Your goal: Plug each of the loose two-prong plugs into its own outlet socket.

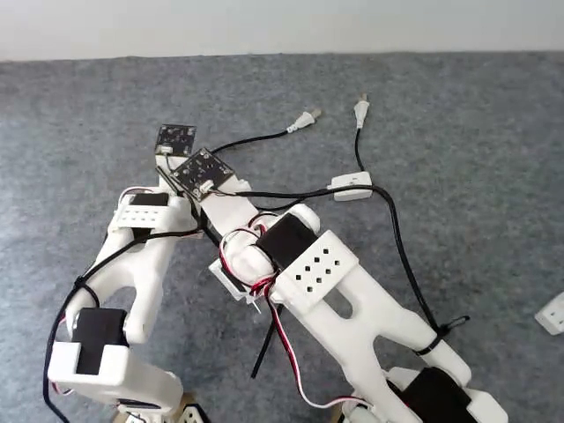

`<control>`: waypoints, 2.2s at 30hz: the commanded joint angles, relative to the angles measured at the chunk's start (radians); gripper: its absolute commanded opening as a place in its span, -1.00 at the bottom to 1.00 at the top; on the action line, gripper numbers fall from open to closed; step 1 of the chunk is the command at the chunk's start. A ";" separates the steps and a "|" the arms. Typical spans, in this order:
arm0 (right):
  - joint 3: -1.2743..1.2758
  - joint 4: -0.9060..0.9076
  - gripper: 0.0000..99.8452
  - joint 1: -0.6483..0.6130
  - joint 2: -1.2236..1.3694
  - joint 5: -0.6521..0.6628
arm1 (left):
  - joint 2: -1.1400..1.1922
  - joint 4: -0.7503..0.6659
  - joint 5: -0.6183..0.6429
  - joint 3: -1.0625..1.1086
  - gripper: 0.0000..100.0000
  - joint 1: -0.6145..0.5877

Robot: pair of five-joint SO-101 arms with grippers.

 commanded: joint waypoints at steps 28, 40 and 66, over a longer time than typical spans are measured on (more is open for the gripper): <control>0.069 -0.173 -0.98 0.119 0.019 0.255 | -0.259 -0.018 -0.008 -0.025 -0.87 0.109; 0.075 -0.202 -0.98 0.131 0.039 0.293 | -0.252 -0.028 -0.008 -0.027 -0.87 0.103; 0.140 -0.394 -0.98 0.332 -0.030 -0.281 | -0.255 -0.359 0.259 0.170 -0.88 -0.112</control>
